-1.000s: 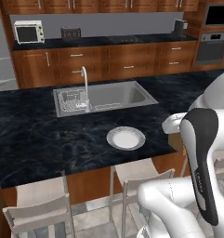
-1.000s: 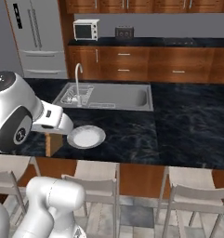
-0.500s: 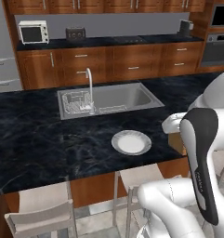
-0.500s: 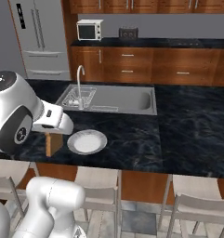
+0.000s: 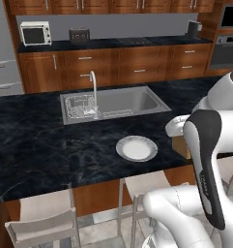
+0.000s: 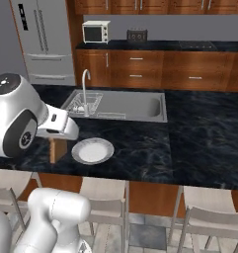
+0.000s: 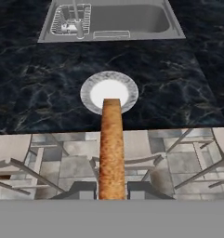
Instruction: Start the toaster. Once the lever pops up, take the bread to the plate on the dining counter.
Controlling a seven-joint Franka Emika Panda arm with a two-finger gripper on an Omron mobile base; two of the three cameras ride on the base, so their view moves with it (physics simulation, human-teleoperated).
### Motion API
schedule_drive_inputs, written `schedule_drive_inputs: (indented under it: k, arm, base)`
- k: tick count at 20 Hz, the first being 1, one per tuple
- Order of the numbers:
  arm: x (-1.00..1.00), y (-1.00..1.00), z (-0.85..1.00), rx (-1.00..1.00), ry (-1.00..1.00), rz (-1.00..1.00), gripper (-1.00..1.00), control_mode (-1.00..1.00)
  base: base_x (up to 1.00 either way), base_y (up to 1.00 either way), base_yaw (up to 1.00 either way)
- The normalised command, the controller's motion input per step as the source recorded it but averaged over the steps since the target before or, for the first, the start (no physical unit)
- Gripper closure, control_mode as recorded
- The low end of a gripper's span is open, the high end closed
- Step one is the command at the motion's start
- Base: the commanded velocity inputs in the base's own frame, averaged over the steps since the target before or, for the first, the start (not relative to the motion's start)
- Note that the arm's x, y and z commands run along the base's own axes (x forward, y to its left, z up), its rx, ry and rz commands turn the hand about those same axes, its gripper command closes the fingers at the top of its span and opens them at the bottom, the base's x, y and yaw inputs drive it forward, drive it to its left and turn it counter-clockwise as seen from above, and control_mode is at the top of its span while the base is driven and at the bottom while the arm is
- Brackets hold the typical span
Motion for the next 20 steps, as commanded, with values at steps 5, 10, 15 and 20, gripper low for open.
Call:
schedule_drive_inputs:
  k: [5,10,15,20]
  arm:
    - [0.72,0.23,-0.04,0.0,0.01,0.03,1.0,-1.0]
    - [0.51,0.02,-0.23,0.02,0.0,0.14,1.0,-1.0]
    - [0.49,0.0,-0.2,0.08,0.01,0.11,1.0,-1.0]
    - [0.5,0.0,-0.26,0.11,0.04,0.04,1.0,-1.0]
  base:
    - [0.0,0.0,0.0]
    - [0.0,0.0,0.0]
    - [0.0,0.0,0.0]
    - [0.0,0.0,0.0]
